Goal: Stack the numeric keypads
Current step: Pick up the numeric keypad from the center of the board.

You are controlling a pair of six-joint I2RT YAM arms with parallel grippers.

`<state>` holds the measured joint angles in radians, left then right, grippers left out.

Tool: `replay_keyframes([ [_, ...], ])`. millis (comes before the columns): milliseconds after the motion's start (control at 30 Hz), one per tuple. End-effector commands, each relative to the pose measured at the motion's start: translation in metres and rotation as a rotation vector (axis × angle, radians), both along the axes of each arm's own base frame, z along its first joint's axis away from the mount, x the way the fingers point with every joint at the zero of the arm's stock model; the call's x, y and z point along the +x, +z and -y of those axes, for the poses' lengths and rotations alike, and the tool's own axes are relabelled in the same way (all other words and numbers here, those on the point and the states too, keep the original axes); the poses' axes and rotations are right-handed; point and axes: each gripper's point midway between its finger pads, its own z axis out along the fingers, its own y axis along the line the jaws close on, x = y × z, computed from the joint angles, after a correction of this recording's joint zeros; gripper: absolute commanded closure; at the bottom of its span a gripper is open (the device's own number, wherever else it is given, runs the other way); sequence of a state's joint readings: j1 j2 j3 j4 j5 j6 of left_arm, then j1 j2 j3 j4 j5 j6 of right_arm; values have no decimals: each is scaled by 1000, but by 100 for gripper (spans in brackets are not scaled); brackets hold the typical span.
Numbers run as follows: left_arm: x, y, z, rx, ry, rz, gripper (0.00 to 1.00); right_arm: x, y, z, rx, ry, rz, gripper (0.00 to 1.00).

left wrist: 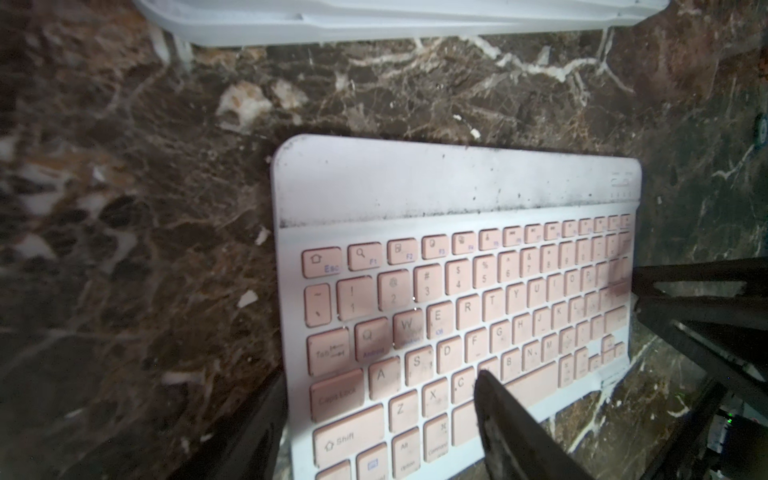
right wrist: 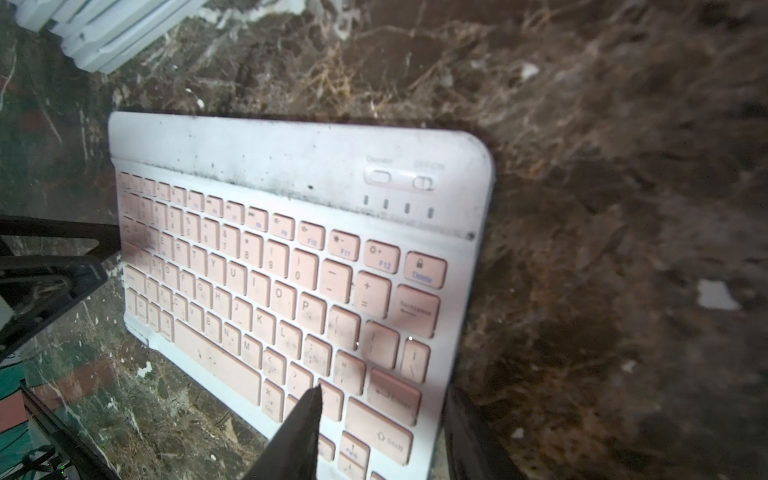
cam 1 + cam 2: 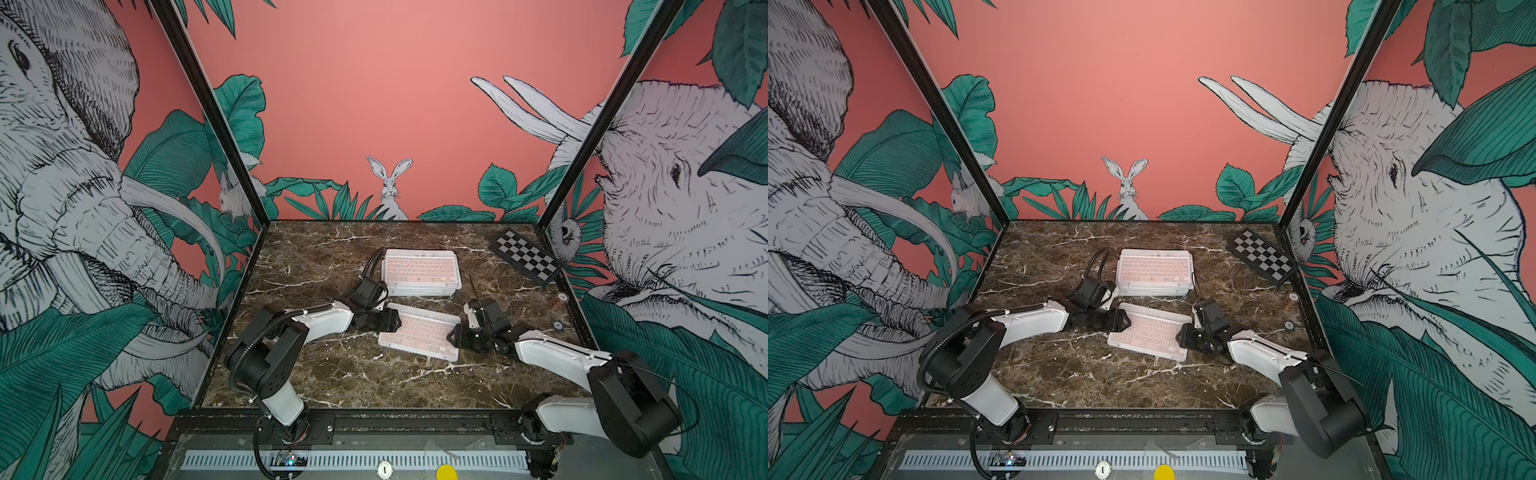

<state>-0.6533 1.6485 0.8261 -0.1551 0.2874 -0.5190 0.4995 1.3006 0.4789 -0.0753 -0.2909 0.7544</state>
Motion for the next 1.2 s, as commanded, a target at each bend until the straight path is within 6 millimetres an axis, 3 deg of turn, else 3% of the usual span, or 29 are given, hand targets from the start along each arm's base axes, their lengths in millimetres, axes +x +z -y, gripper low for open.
replay_keyframes([
  [0,-72,-58,-33,181,-44,-283,26,-9,-5,-21,135,17,-37,53],
  [167,-82,-60,-21,162,-74,-288,26,-1,20,-42,331,32,5,54],
  [433,-84,-60,-18,146,-85,-288,27,7,57,-43,511,42,48,55],
  [867,-83,-54,-14,118,-90,-270,26,0,70,-35,573,39,53,56],
  [1167,-81,-53,-16,129,-86,-263,27,-7,66,-28,498,52,52,57],
])
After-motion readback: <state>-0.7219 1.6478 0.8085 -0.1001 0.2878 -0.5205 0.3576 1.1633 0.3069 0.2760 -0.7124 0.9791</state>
